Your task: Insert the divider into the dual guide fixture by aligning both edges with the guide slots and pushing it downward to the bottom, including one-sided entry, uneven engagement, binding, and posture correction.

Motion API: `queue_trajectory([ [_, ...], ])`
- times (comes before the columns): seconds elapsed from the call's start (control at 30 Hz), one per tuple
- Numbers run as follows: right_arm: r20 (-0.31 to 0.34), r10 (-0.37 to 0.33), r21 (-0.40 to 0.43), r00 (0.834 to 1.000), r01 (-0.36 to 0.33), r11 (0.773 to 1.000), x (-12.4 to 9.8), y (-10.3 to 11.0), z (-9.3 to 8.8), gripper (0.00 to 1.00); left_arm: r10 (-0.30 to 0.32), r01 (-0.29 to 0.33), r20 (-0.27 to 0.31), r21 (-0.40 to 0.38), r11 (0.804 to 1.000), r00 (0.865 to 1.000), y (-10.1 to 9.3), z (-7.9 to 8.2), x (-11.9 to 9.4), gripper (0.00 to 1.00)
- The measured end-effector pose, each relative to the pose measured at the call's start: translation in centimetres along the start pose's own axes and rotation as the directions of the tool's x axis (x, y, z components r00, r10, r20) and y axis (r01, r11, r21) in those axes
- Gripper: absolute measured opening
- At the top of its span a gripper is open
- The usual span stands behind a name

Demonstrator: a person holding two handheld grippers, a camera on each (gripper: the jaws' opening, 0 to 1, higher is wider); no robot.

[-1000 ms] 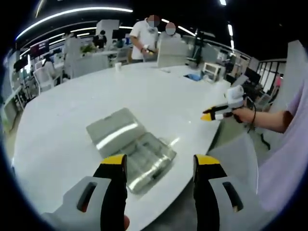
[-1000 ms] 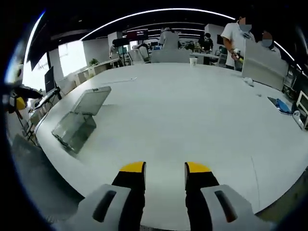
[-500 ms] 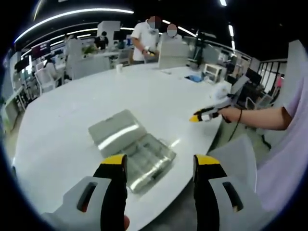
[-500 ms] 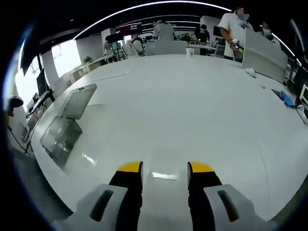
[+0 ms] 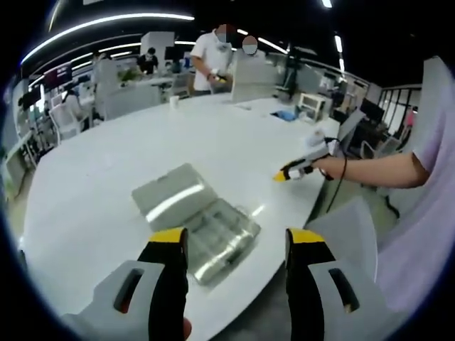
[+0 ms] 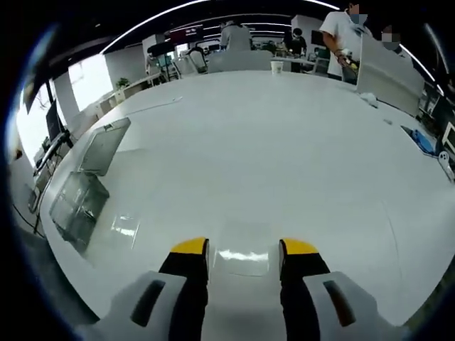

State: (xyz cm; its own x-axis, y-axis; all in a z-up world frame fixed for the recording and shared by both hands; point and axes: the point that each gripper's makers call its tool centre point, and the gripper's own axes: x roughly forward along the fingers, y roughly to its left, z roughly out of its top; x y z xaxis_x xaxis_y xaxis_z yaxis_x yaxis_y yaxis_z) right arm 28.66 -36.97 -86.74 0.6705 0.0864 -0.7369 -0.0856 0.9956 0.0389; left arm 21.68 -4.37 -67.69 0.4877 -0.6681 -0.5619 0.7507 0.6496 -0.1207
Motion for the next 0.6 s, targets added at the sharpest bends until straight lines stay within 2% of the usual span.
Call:
queue_trajectory([
  [0.47, -0.039, -0.050, -0.035, 0.998, 0.048, 0.998, 0.4, 0.2, -0.2, 0.34, -0.038, 0.040, -0.024, 0.055, 0.998, 0.999, -1.9, 2.4, 2.1, 0.53],
  [0.6, -0.077, -0.064, -0.019, 0.995, 0.063, 0.998, -1.0, 1.4, -0.5, 0.34, -0.052, 0.054, -0.037, 0.056, 0.997, 0.998, -2.3, 2.5, 2.7, 0.53],
])
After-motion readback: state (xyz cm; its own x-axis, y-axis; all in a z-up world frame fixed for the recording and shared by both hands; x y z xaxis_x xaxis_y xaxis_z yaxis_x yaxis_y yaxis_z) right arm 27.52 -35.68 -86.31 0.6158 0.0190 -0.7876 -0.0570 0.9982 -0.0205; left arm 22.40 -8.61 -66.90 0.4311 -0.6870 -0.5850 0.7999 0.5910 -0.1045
